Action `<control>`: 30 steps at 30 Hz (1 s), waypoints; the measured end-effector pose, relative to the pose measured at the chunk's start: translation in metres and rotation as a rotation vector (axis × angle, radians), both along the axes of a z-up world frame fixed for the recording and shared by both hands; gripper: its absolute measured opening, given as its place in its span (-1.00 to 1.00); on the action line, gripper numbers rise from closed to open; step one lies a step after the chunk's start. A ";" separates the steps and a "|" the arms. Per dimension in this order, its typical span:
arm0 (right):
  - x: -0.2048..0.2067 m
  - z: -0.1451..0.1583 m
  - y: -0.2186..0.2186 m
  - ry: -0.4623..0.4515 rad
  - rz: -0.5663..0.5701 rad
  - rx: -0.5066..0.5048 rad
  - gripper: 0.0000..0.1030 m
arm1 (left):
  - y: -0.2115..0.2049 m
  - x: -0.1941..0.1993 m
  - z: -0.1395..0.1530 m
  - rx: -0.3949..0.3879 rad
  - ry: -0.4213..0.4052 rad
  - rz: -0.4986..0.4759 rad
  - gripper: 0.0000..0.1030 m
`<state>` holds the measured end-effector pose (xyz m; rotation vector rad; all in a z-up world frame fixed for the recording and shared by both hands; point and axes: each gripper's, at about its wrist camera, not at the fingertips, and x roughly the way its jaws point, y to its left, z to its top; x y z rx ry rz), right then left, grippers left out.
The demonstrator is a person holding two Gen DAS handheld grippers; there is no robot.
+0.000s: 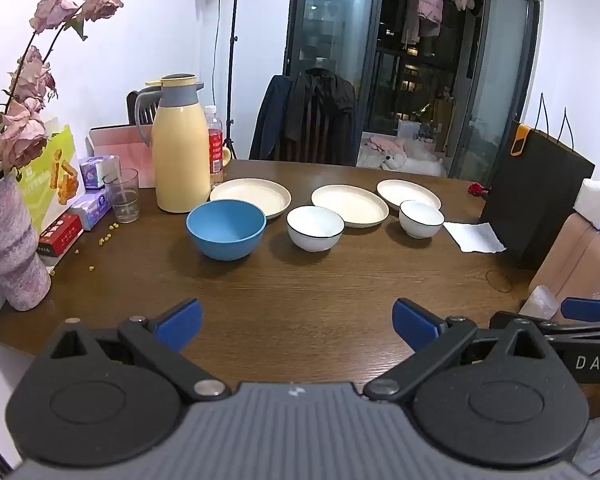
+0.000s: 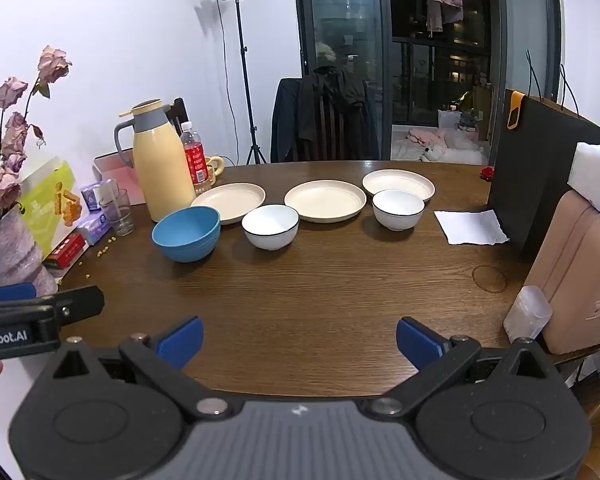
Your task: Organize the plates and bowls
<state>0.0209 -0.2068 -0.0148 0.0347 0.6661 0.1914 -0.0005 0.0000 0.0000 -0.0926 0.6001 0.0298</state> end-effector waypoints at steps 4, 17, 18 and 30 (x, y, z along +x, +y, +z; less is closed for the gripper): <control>-0.001 0.000 -0.001 0.003 -0.001 -0.001 1.00 | -0.001 0.000 0.000 0.001 0.003 0.000 1.00; -0.002 0.000 -0.002 0.002 -0.002 0.004 1.00 | 0.001 0.001 0.002 0.000 0.009 0.002 1.00; -0.002 0.000 -0.002 0.002 -0.001 0.004 1.00 | 0.003 0.002 0.003 -0.001 0.009 0.003 1.00; -0.003 0.000 -0.002 0.004 -0.002 0.004 1.00 | 0.008 0.001 0.001 0.000 0.012 0.004 1.00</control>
